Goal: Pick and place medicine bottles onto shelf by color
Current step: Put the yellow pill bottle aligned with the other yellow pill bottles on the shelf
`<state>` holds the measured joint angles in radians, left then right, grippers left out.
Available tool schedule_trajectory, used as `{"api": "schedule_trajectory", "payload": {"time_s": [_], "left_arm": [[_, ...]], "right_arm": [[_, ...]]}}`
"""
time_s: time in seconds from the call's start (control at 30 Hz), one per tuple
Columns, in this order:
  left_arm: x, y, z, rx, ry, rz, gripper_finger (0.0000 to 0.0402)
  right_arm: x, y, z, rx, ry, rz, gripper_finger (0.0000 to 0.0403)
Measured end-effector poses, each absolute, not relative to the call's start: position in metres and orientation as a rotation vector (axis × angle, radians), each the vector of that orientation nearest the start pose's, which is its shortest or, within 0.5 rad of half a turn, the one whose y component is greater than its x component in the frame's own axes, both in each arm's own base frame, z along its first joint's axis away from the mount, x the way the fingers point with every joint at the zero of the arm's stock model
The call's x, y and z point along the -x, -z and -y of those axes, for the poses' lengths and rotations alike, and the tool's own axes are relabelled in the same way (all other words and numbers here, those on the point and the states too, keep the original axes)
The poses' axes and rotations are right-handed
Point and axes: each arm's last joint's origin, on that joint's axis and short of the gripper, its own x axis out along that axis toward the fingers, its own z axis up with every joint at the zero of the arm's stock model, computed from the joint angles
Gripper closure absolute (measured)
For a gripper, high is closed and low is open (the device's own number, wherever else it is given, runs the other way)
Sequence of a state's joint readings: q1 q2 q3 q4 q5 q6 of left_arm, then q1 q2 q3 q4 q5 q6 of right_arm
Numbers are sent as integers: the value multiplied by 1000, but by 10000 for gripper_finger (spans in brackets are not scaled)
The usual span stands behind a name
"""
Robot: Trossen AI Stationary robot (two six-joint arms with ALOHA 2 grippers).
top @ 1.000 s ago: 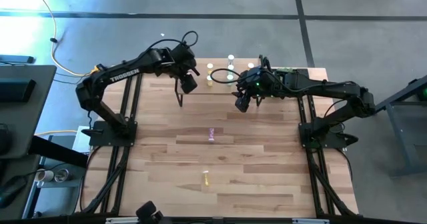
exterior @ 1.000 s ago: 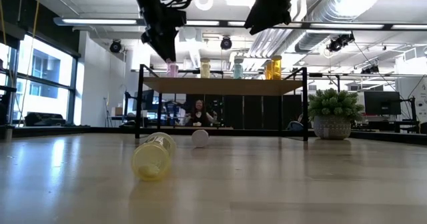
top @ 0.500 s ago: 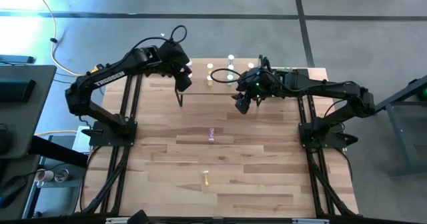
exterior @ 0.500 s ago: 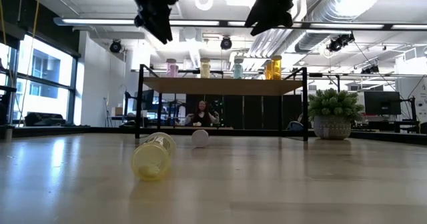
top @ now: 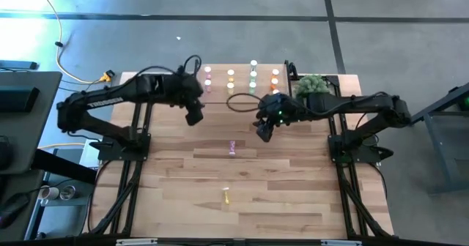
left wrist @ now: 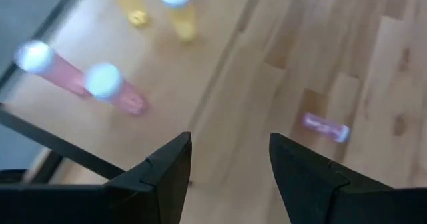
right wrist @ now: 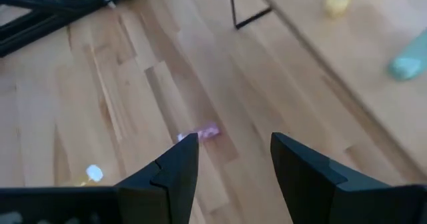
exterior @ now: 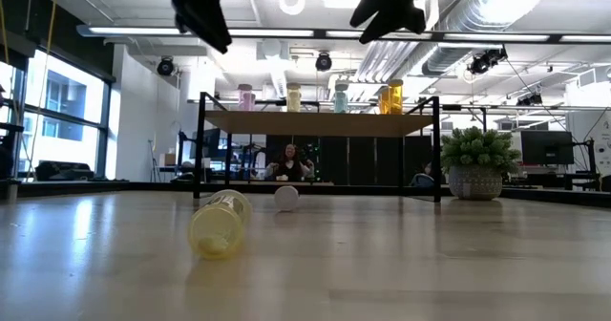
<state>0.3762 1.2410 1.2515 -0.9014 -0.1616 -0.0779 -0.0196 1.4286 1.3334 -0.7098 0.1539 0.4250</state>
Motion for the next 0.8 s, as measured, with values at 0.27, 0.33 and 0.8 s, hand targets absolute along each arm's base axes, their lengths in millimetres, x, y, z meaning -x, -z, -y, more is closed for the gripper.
{"api": "schedule_trajectory", "payload": {"time_s": [0.27, 0.33, 0.8], "left_arm": [[-213, -316, -55, 240, -466, -842, 215], [-212, -308, -47, 254, -449, -854, 215], [-212, -278, 9, 271, -332, -920, 216]], "right_arm": [[-315, -308, -21, -430, 305, -840, 224], [-318, -304, -29, -452, 302, -849, 224], [-346, -278, -99, -620, 197, -783, 224]]}}
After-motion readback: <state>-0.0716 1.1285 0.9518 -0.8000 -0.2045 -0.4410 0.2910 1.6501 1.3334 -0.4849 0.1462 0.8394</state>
